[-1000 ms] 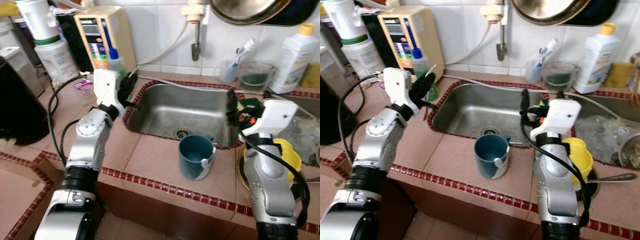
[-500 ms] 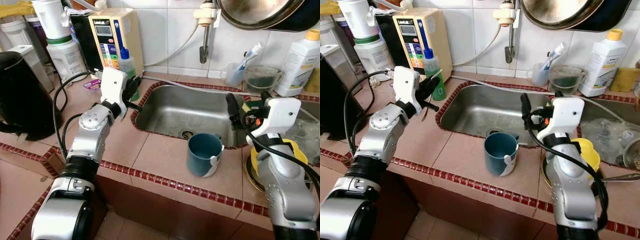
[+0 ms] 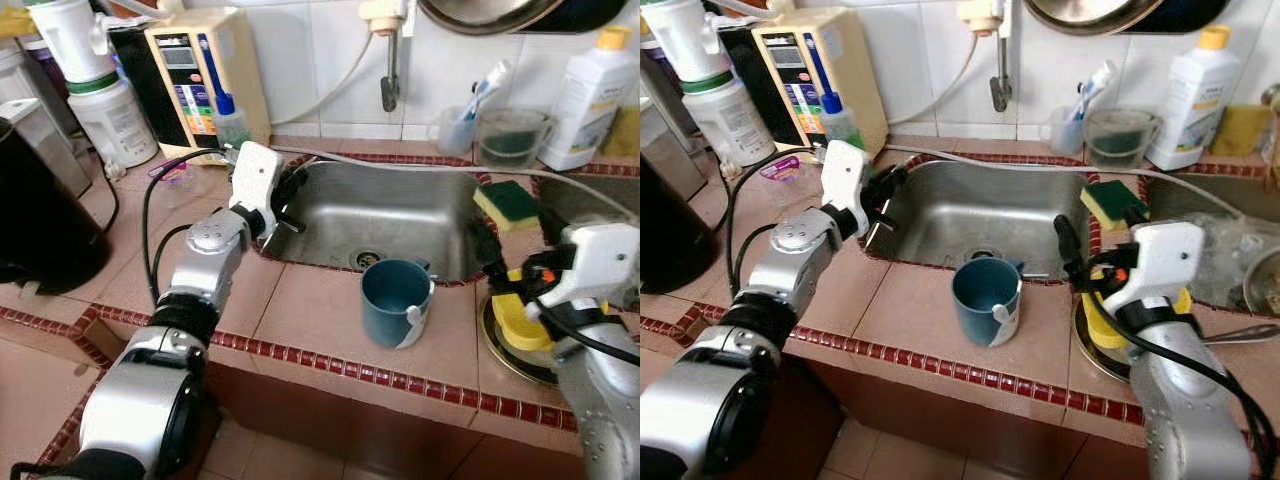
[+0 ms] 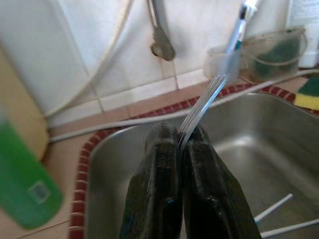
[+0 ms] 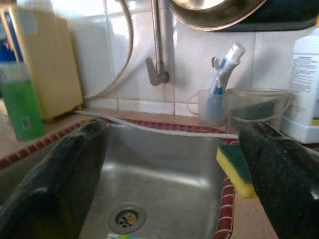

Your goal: Kitchen organization

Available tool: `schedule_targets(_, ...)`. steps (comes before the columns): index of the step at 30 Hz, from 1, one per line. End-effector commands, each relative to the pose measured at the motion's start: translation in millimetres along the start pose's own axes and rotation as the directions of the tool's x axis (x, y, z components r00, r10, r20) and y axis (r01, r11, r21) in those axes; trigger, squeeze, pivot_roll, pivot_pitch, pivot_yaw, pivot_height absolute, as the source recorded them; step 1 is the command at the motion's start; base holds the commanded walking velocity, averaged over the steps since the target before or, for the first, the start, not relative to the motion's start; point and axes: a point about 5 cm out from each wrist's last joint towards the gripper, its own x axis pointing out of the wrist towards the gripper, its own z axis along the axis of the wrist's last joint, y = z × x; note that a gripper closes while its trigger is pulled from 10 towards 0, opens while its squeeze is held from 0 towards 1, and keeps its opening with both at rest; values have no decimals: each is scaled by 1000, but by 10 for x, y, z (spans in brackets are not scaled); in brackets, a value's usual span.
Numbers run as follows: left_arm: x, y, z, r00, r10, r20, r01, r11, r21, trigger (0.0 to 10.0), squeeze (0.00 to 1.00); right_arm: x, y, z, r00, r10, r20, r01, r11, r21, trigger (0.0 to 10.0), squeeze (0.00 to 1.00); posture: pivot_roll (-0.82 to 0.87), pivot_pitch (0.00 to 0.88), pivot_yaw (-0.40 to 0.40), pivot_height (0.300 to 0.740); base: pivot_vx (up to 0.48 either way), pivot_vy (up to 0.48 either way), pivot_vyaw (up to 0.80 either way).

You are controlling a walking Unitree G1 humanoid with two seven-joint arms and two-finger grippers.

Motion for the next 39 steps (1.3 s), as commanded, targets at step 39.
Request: schedule_targets(39, 229, -426, -25, 985, -166, -38, 166, 986, -3, 10000, 0, -478, 148, 243, 995, 88, -49, -80, 987, 136, 10000, 0, -372, 237, 235, 740, 0, 0, 0)
